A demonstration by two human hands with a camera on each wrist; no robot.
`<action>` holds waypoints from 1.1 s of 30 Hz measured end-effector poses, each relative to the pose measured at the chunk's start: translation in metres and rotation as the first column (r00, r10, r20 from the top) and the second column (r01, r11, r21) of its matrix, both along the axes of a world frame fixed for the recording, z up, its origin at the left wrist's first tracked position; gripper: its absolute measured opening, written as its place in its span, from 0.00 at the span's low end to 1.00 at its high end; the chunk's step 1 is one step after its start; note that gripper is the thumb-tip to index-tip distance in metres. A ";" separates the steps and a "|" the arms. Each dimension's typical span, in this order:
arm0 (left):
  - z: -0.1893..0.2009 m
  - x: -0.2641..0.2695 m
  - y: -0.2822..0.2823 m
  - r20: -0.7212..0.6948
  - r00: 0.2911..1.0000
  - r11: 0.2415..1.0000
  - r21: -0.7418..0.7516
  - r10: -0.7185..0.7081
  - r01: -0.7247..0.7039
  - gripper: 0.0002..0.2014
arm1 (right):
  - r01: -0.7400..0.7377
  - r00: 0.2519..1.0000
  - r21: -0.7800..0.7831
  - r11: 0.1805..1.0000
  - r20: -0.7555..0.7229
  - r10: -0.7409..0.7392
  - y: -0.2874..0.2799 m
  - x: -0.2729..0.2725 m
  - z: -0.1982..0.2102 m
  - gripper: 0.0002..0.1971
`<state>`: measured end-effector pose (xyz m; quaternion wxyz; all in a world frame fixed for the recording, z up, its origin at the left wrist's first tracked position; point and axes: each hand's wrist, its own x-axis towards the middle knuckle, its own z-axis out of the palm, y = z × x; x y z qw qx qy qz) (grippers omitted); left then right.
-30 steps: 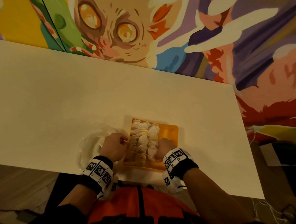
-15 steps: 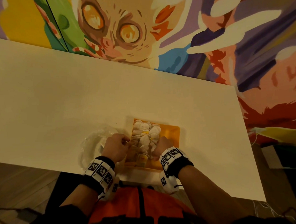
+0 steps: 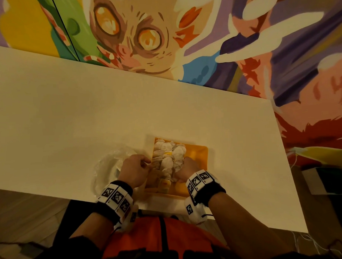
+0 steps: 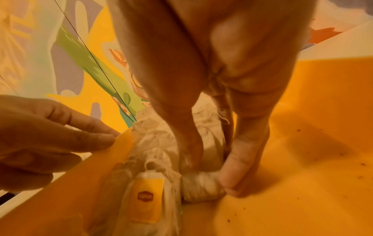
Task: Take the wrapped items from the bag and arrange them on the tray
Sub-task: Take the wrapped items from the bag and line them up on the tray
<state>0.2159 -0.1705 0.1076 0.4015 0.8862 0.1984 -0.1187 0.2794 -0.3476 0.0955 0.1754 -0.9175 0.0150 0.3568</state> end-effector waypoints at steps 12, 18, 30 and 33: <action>0.025 0.009 0.008 -0.228 0.894 0.595 -0.679 0.386 -0.430 0.24 | 0.046 0.946 0.426 0.904 0.271 -0.176 -0.002 -0.006 0.032 0.13; 0.038 0.007 0.000 -0.311 0.880 0.477 -0.749 0.358 -0.459 0.25 | -0.277 0.945 0.648 0.709 0.318 0.079 0.022 -0.023 0.059 0.20; 0.039 -0.006 0.006 -0.147 0.966 0.689 -0.679 0.212 -0.254 0.20 | -0.240 0.916 0.576 0.781 0.402 -0.015 0.024 -0.020 0.056 0.04; 0.042 -0.010 0.006 0.170 0.974 0.849 -0.528 0.151 -0.039 0.08 | -0.204 0.914 0.544 0.814 0.403 -0.040 0.019 -0.012 0.056 0.04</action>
